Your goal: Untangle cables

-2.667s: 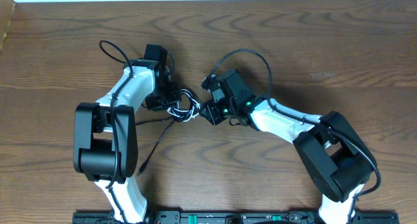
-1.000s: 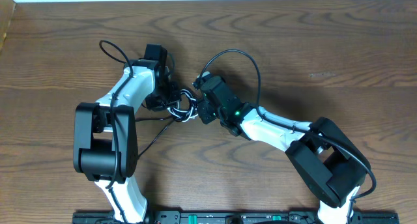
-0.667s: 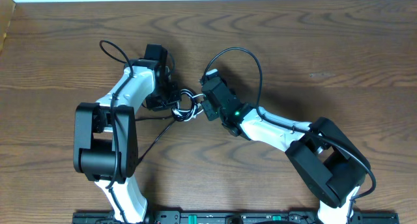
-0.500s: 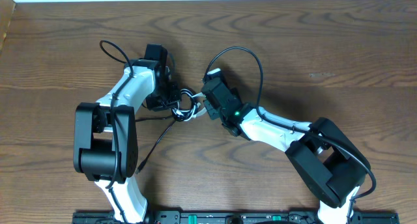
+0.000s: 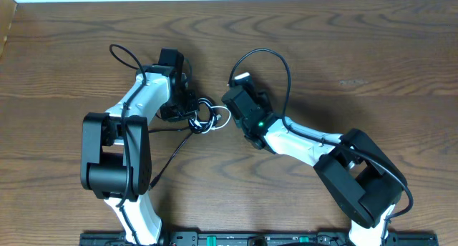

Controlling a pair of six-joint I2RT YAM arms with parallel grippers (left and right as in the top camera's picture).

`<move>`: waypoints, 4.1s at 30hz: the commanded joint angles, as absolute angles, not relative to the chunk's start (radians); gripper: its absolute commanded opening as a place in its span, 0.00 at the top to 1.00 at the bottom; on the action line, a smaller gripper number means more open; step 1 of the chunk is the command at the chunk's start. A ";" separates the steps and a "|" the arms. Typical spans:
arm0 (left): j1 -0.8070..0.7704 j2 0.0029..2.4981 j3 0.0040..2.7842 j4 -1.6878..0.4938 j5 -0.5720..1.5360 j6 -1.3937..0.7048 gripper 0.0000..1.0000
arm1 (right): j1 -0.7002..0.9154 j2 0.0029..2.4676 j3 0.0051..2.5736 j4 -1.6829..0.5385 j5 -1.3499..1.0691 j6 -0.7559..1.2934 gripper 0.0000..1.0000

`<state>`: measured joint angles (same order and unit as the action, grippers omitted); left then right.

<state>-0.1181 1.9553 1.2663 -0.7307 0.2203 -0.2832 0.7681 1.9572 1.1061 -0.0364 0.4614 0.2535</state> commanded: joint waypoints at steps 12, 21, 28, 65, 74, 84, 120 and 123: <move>-0.118 1.960 1.265 -0.727 0.224 -0.270 0.87 | 0.767 1.976 1.116 0.007 0.150 0.282 0.01; -0.118 1.960 1.265 -0.728 0.224 -0.270 0.87 | 0.767 1.921 1.117 -0.082 0.150 0.208 0.33; -0.118 1.960 1.265 -0.727 0.224 -0.270 0.86 | 0.767 1.819 1.117 -0.149 0.119 0.208 0.27; -0.118 1.960 1.265 -0.727 0.224 -0.270 0.87 | 0.767 1.919 1.117 -0.049 0.115 0.208 0.23; -0.118 1.960 1.265 -0.727 0.224 -0.270 0.87 | 0.767 1.895 1.116 -0.072 0.204 0.208 0.13; -0.118 1.960 1.265 -0.727 0.224 -0.270 0.87 | 0.760 1.900 1.116 -0.074 0.204 0.212 0.04; -0.118 1.960 1.265 -0.727 0.224 -0.270 0.86 | 0.756 1.864 1.116 -0.131 0.218 0.208 0.01; -0.118 1.960 1.265 -0.727 0.224 -0.270 0.86 | 0.756 1.882 1.116 -0.120 0.218 0.208 0.01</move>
